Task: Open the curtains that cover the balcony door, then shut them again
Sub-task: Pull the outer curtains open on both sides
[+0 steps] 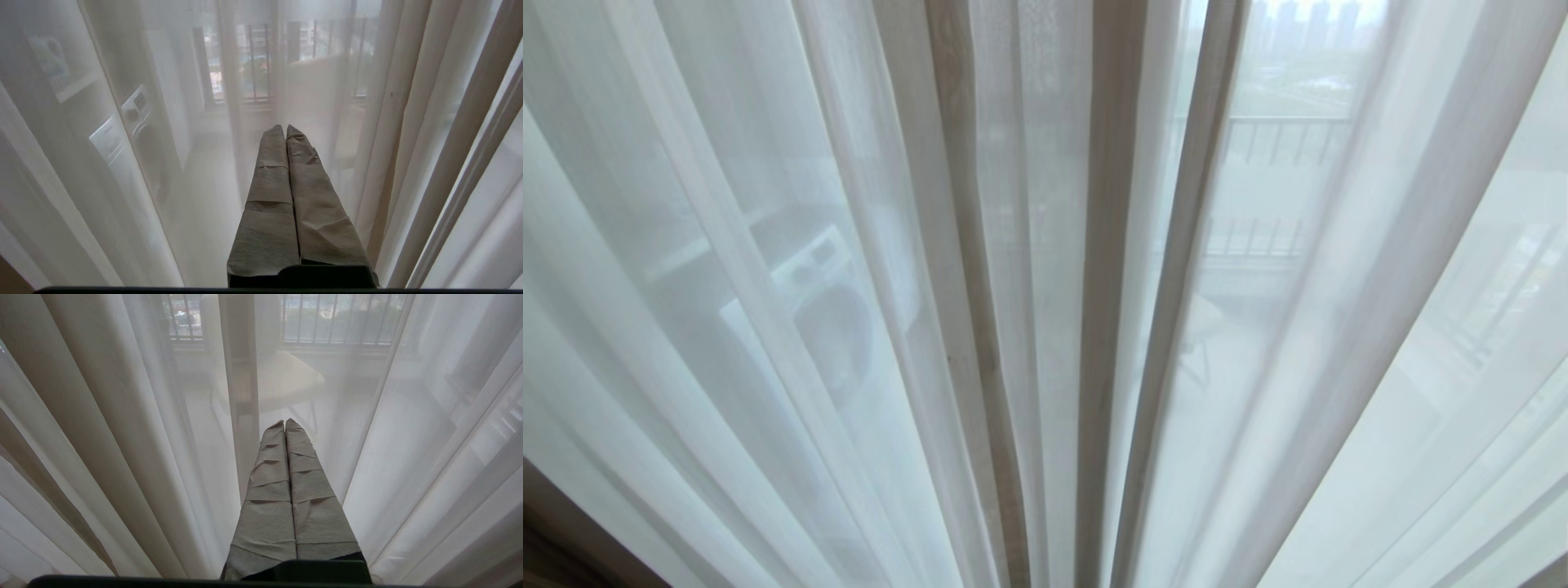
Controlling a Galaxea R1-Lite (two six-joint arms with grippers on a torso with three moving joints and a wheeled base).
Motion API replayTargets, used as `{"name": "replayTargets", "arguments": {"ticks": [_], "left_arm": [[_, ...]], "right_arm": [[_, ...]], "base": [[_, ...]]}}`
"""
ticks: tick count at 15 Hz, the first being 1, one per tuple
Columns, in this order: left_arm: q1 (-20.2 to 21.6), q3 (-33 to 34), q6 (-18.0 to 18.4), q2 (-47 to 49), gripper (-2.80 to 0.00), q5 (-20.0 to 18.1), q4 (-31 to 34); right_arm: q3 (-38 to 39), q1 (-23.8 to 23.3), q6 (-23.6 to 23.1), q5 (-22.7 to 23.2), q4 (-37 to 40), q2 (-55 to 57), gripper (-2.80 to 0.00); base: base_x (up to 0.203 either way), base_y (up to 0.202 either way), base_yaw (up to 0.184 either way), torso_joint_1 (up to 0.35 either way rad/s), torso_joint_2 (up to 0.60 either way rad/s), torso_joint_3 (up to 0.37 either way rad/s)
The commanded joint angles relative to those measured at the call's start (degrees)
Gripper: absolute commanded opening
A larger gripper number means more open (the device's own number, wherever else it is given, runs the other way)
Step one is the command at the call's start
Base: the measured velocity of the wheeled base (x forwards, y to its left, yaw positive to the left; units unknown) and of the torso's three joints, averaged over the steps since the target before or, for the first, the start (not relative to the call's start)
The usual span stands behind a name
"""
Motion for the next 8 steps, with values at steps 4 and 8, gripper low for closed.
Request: {"name": "replayTargets", "arguments": {"ticks": [4,8], "left_arm": [[-3.12,-19.34,-0.43,20.23,-2.8,-9.56,-0.08],[-5.51,-34.81,-0.83,35.19,-2.8,-18.11,-0.12]], "right_arm": [[0.0,0.0,0.02,0.01,-0.02,0.0,-2.8],[0.0,0.0,0.02,0.01,-0.02,0.0,-2.8]], "base": [[0.0,0.0,0.0,0.0,0.0,0.0],[0.0,0.0,0.0,0.0,0.0,0.0]]}}
